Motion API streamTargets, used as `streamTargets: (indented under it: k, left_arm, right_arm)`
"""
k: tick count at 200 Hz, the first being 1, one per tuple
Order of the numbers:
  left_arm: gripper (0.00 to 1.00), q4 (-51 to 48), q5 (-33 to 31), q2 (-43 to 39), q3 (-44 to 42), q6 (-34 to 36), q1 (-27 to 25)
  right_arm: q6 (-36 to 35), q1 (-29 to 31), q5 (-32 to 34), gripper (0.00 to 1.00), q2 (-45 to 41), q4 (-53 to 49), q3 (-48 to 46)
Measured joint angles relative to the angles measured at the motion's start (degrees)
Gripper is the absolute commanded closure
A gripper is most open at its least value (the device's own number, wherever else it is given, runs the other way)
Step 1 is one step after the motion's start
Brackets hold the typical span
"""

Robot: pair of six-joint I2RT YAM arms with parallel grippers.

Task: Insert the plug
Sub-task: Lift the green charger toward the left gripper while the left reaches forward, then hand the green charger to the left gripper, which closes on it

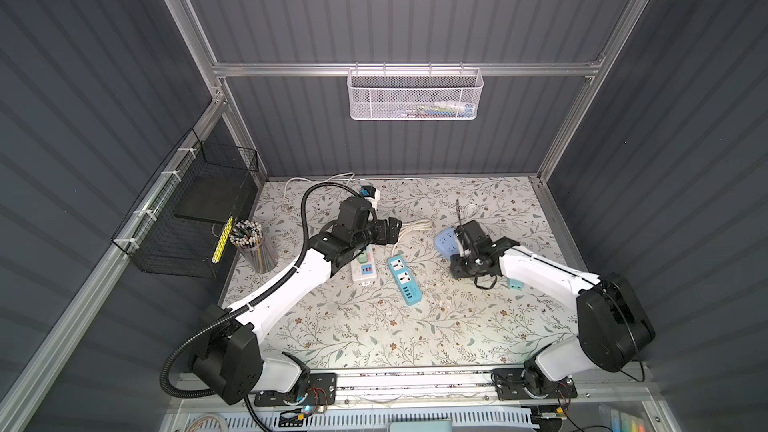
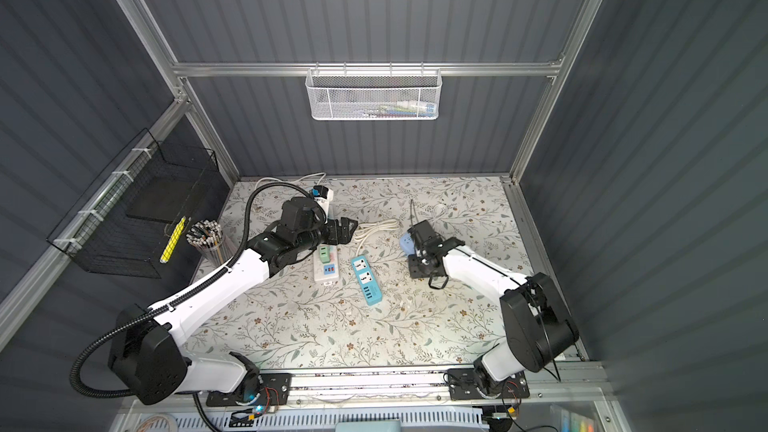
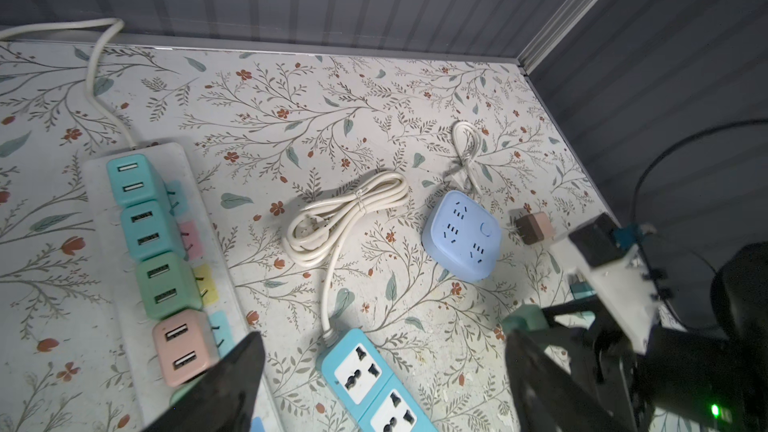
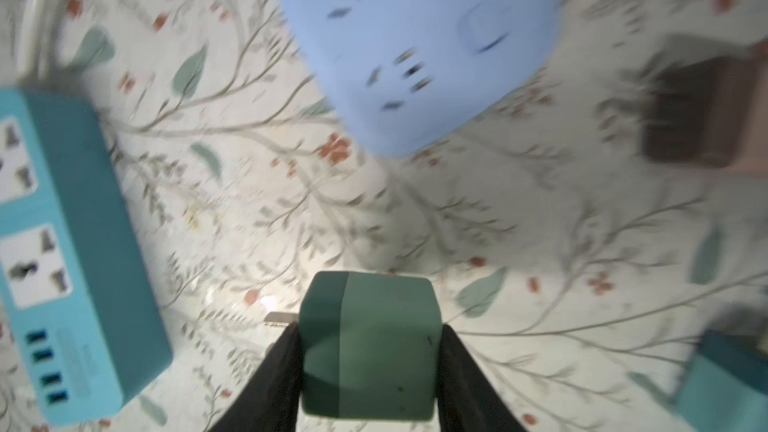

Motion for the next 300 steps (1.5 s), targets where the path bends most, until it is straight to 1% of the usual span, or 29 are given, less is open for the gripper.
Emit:
streamTargets:
  k: [18, 32, 51, 71, 87, 108, 122, 135, 141, 146, 163, 180, 189, 198, 215, 231, 263, 300]
  left_arm:
    - [0.14, -1.22, 2.73, 2.38, 1.51, 1.4, -0.02]
    - [0.15, -2.38, 4.68, 4.33, 2.93, 2.49, -0.17]
    - [0.15, -4.13, 6.32, 6.6, 4.7, 4.02, -0.74]
    - [0.15, -5.64, 6.93, 7.65, 5.25, 5.27, -1.55]
    - [0.15, -6.99, 6.84, 8.02, 5.64, 5.99, -2.25]
    - [0.15, -8.92, 4.7, 8.09, 6.36, 7.3, -3.56]
    - [0.15, -9.79, 1.53, 7.48, 6.56, 8.81, -5.51]
    - [0.17, -10.88, -1.55, 6.34, 6.56, 10.73, -8.52]
    - [0.21, -11.47, -2.75, 5.75, 6.56, 11.61, -10.12]
    - [0.22, -11.98, -3.54, 5.29, 6.56, 12.31, -11.56]
    - [0.23, -13.66, -7.23, 4.31, 6.56, 14.71, -16.46]
    - [0.23, -14.97, -11.45, 4.48, 6.54, 17.73, -22.34]
    - [0.23, -15.5, -12.66, 4.83, 6.54, 19.63, -25.79]
    - [0.23, -16.0, -12.76, 5.73, 6.62, 21.51, -28.7]
    - [0.24, -17.88, -11.23, 9.44, 7.76, 24.33, -32.79]
    - [0.25, -20.33, -9.33, 14.97, 9.94, 26.18, -33.53]
    - [0.23, -24.26, -6.78, 24.87, 13.35, 28.74, -33.0]
    - [0.23, -25.05, -6.62, 30.67, 17.7, 30.18, -32.57]
  right_arm:
    - [0.24, 6.67, -0.79, 0.5, 0.46, -0.2, -1.9]
    - [0.24, 9.6, -1.44, 0.48, 1.18, -0.2, -2.75]
    - [0.37, 10.84, -1.53, 0.43, 2.29, -0.17, -3.48]
    - [0.63, 10.88, -1.73, 0.32, 2.6, 0.15, -3.85]
    - [0.24, 10.86, -1.73, 0.3, 2.56, 0.31, -3.91]
    - [0.39, 10.88, -1.68, 0.28, 0.22, 0.15, -4.63]
    - [0.46, 10.86, -1.33, 0.27, -4.87, -0.39, -5.7]
    - [0.74, 10.58, -0.42, 0.27, -11.19, -1.01, -6.4]
    - [1.16, 10.16, 0.44, 0.27, -14.12, -1.25, -6.58]
    - [1.6, 9.55, 1.46, 0.26, -16.61, -1.33, -6.73]
    - [3.13, 6.49, 5.44, 0.28, -24.35, -0.74, -8.17]
    - [4.2, 2.47, 9.33, 0.29, -33.46, 2.4, -13.51]
    - [4.76, -0.31, 9.27, 0.29, -37.73, 2.97, -16.44]
    - [5.4, -4.33, 8.55, 0.28, -41.24, 3.19, -18.8]
    - [6.38, -10.54, 7.28, 0.27, -44.17, 3.58, -20.96]
    - [6.91, -12.7, 6.23, 0.24, -44.87, 3.61, -21.53]
    - [7.02, -13.42, 4.57, 0.22, -46.36, 3.8, -21.84]
    - [7.5, -13.62, 2.51, 0.21, -47.54, 3.91, -22.29]
